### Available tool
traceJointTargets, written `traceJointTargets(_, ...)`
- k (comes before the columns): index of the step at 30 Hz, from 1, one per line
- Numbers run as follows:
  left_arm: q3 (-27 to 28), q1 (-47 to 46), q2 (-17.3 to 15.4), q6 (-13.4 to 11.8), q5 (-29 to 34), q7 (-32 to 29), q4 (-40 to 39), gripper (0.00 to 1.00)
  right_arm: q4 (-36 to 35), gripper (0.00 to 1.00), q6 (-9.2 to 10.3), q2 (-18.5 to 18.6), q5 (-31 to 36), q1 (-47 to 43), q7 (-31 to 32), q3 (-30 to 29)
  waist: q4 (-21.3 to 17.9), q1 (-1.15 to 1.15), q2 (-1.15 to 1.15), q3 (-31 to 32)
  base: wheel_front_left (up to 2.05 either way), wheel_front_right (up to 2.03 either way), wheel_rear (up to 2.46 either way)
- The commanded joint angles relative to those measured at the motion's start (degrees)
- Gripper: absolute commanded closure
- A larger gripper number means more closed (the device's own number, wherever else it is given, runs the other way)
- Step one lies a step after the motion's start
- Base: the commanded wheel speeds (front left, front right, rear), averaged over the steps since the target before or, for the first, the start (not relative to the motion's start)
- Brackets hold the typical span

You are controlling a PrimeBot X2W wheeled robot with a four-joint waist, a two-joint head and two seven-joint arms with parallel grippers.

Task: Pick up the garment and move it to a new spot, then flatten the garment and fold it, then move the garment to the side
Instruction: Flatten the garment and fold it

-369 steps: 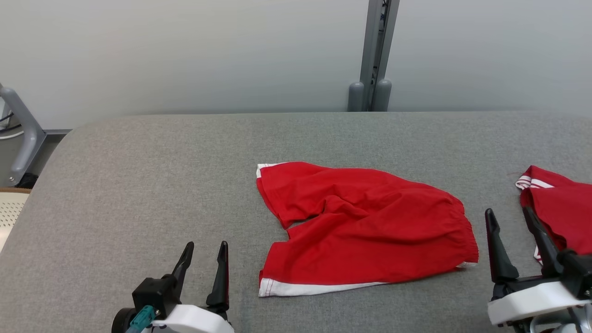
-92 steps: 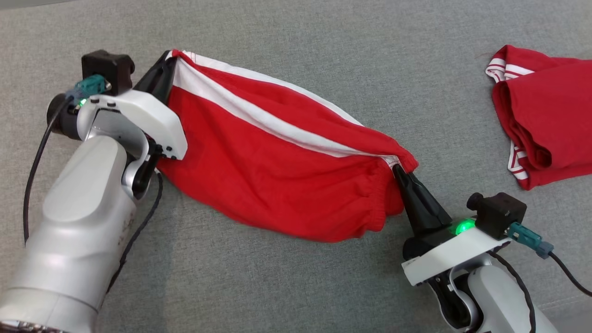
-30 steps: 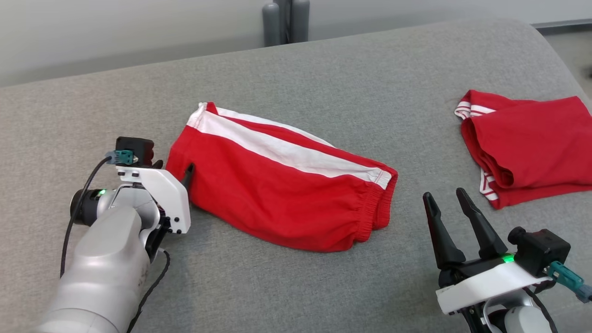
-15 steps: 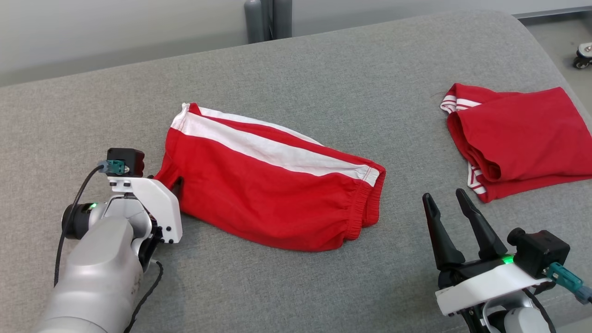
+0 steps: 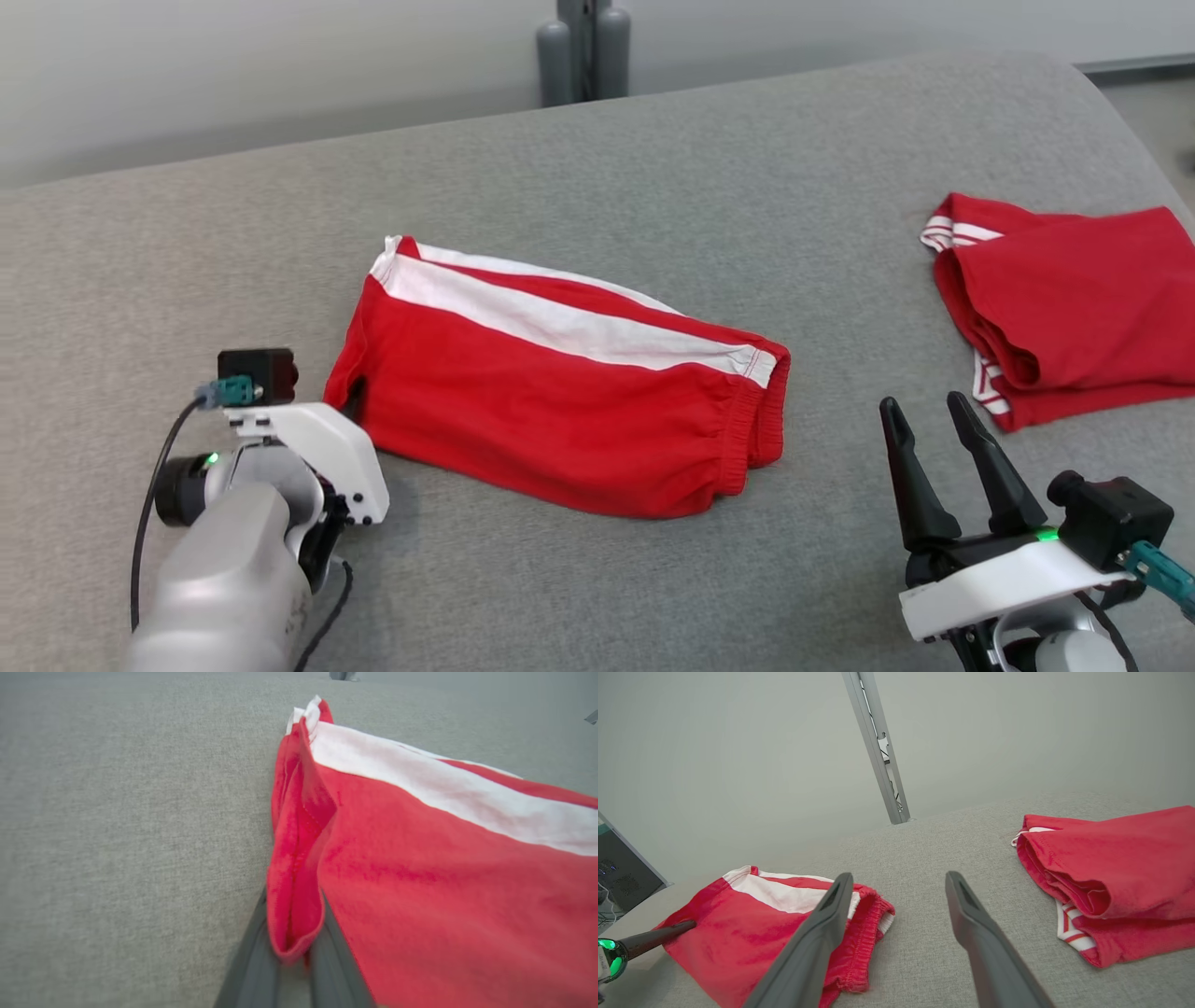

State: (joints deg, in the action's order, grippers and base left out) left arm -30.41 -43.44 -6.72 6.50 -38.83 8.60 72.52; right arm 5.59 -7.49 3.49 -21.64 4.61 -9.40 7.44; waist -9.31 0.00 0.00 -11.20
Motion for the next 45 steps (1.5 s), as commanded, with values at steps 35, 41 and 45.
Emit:
traceJointTargets(35, 5.52, 26.09, -0.57, -11.90, -3.91, 6.38, -30.37, 0.00, -0.67, 0.00, -0.01, -0.33, 3.12, -3.38, 5.93, -3.79, 10.07, 0.00, 0.00, 5.49, 0.00, 0.00, 0.00)
traceJointTargets(41, 5.29, 27.98, -2.76, -12.11, -0.98, 6.57, -38.20, 0.00, 0.35, 0.00, -0.01, -0.35, 2.52, -2.73, 8.00, -3.71, 10.14, 0.00, 0.00, 5.81, 0.00, 0.00, 0.00)
traceJointTargets(45, 5.84, 29.62, -3.67, -12.47, 2.04, 6.60, -43.77, 0.00, 1.10, 0.00, -0.01, -0.37, 2.95, -2.23, 10.22, -4.40, 10.60, 0.00, 0.00, 6.29, 0.00, 0.00, 0.00)
